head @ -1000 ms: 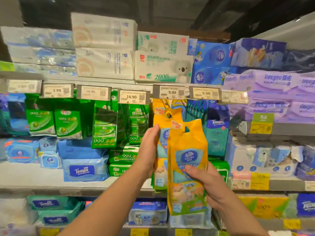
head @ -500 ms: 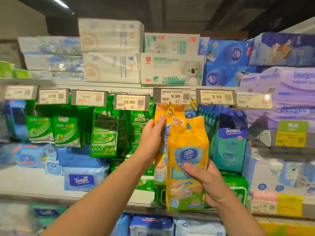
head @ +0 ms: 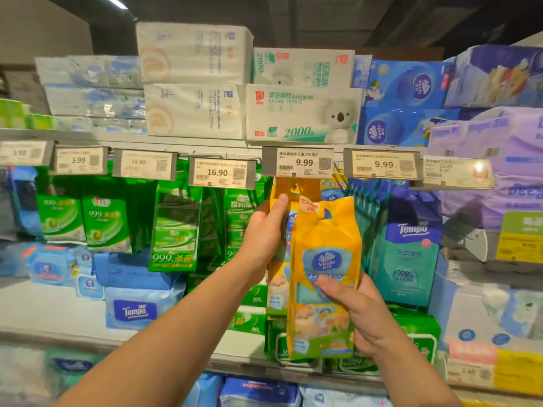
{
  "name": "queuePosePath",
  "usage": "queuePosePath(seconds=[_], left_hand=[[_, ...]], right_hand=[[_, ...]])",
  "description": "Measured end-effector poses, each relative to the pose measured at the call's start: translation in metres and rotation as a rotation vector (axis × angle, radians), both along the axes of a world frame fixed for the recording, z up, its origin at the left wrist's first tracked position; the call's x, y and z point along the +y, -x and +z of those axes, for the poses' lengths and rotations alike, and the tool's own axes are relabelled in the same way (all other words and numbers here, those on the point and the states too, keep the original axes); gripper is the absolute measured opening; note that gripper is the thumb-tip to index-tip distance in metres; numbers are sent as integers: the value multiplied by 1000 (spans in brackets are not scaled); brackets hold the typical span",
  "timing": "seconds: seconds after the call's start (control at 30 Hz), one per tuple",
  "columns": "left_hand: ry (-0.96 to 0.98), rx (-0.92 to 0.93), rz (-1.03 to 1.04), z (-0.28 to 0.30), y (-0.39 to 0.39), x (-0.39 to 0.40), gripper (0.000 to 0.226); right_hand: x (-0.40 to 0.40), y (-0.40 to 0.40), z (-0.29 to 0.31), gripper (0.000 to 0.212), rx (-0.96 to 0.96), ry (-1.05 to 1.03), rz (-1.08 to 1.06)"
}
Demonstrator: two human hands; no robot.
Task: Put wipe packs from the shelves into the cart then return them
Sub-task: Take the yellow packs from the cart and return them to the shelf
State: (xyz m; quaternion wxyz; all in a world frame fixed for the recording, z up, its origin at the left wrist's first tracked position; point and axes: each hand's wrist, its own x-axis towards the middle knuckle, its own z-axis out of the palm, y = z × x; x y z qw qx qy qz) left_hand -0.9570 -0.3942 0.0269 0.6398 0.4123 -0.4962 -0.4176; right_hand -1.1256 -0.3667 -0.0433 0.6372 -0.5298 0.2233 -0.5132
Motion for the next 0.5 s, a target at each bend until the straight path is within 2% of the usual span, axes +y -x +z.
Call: queuePosePath(seconds=[0.1, 0.17, 0.3, 0.37, 0.43, 0.5], left_hand=[[-25, -38, 44, 3, -3, -8, 37], [-32, -135, 65, 4, -7, -13, 31], [-2, -335, 4, 17, -18, -23, 50], [-3, -412, 11, 26, -21, -32, 52], [-7, -432, 63, 31, -22, -44, 51], [-27, -472, 97, 35, -21, -58, 52]], right_hand=[[-7, 0, 2, 77, 7, -2, 5], [-13, 1, 3, 77, 14, 0, 0], [-26, 0, 5, 94, 37, -21, -58], [-33, -2, 4, 99, 24, -42, -101], [-39, -4, 2, 93, 11, -61, -148], [-44, -2, -1, 73, 3, -78, -173]])
